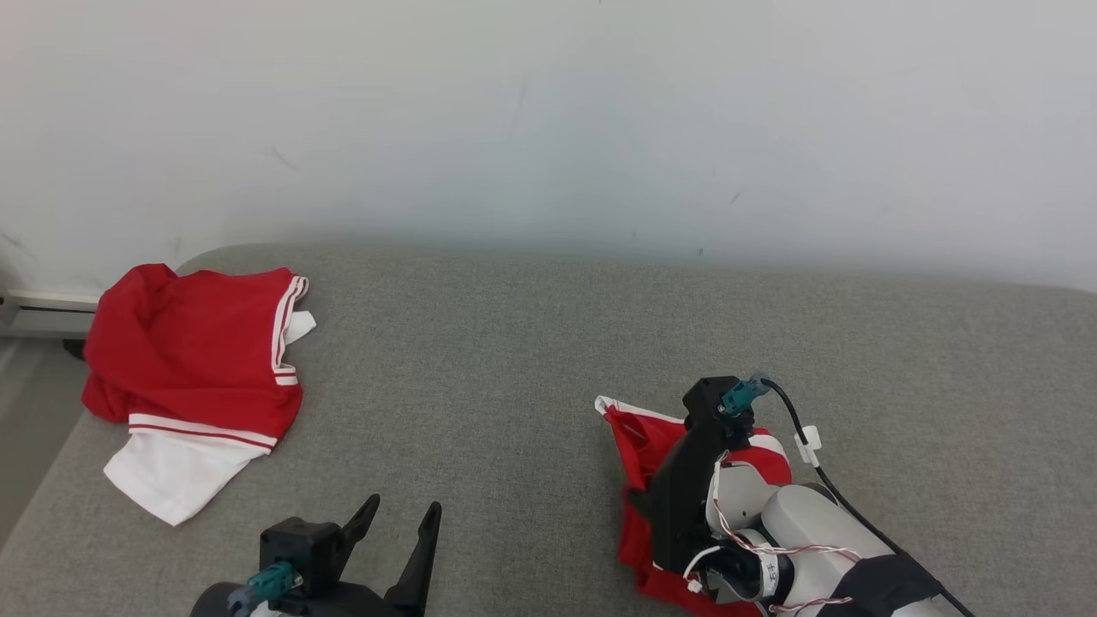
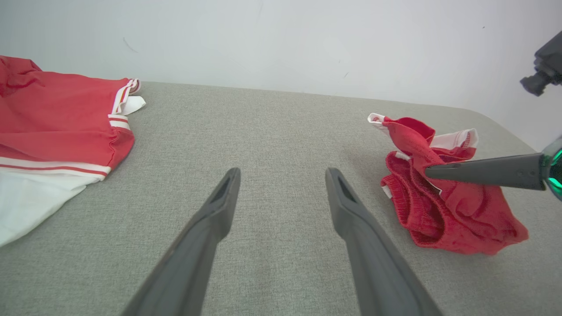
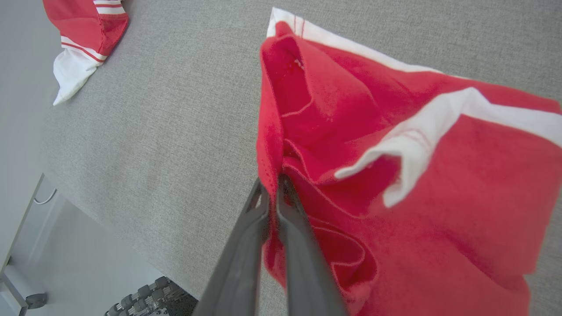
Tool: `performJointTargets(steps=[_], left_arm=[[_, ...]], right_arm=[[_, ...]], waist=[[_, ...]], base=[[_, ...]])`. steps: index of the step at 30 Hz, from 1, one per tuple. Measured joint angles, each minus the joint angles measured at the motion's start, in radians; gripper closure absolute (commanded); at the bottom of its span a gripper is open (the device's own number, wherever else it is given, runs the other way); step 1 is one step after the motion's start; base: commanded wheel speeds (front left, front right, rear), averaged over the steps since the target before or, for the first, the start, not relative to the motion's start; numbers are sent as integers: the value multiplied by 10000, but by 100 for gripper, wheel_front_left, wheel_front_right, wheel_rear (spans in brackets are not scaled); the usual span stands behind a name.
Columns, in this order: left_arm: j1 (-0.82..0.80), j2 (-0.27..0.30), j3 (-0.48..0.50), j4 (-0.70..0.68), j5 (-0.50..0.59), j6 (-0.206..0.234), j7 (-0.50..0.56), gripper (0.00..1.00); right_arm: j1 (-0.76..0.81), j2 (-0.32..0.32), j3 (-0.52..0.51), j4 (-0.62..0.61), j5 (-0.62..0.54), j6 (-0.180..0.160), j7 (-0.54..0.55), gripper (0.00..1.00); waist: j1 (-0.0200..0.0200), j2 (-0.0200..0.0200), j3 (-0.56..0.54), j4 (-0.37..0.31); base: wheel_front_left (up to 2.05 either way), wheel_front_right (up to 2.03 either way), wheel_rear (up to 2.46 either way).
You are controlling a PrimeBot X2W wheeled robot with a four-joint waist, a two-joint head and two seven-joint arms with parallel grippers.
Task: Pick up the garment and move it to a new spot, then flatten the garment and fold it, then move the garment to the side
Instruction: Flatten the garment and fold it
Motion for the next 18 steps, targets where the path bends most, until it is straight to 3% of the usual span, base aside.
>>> performJointTargets(steps=[6, 14, 18], left_arm=[[43, 67, 127, -6, -2, 8, -23, 0], [77, 148, 351, -21, -4, 81, -46, 0], [81, 140, 334, -58, -2, 81, -48, 0]], right_arm=[[-335, 0, -35, 94, 336, -4, -370, 0], [-802, -40, -1360, 119, -54, -6, -1344, 0], [-546, -809, -1664, 161, -644, -4, -1565, 0]], waist=[[0, 0, 35, -36], [1, 0, 2, -362], [0, 0, -53, -521]], base=[[0, 0, 0], [0, 0, 0], [0, 0, 0]])
